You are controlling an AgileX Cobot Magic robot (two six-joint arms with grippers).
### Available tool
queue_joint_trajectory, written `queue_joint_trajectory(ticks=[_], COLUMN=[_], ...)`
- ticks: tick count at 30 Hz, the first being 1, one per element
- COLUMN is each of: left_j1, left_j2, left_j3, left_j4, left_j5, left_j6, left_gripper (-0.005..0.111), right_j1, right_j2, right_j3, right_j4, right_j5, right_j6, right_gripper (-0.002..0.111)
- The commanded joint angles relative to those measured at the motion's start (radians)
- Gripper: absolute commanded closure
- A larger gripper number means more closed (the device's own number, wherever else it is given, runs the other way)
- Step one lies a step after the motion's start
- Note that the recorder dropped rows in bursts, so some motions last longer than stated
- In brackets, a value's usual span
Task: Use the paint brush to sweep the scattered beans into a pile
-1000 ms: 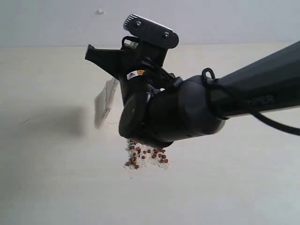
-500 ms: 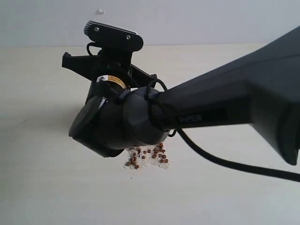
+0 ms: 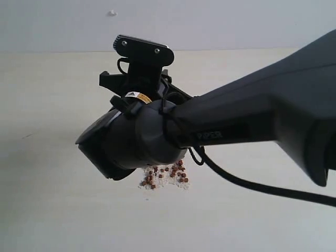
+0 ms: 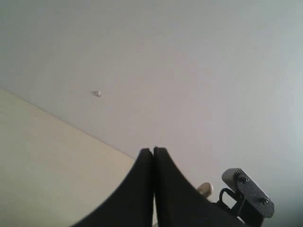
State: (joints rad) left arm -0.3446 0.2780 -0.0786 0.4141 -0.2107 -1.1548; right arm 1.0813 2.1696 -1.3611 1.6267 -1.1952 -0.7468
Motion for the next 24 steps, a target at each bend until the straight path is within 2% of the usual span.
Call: queue_joint_trajectory(ticks=[1, 7, 13, 21, 24], left_j1=[-0.003, -0.003, -0.003, -0.003, -0.003], left_j2=[-0.003, -0.003, -0.003, -0.003, -0.003], left_j3=[0.005, 0.005, 0.005, 0.005, 0.005], left_j4=[0.002, 0.002, 0.002, 0.002, 0.002], left_j5=[-0.002, -0.002, -0.002, -0.002, -0.002], left_j6=[-0.001, -0.001, -0.001, -0.001, -0.001], left_gripper=[0.107, 0.107, 0.107, 0.107, 0.107], right_j1=[0.001, 0.001, 0.001, 0.001, -0.005], right_j2=[-0.014, -0.027, -0.057, -0.100, -0.136], right_j3=[-0.007, -0.007, -0.007, -0.002, 0.025], right_j4=[0.068, 0.052, -0.028, -0.135, -0.287], right_j5=[-0.026, -0.026, -0.026, -0.024, 0.109], right_j6=[-0.078, -0.066, 0.038, 0.031, -0.003], right_gripper=[0.108, 0.108, 0.108, 0.108, 0.108])
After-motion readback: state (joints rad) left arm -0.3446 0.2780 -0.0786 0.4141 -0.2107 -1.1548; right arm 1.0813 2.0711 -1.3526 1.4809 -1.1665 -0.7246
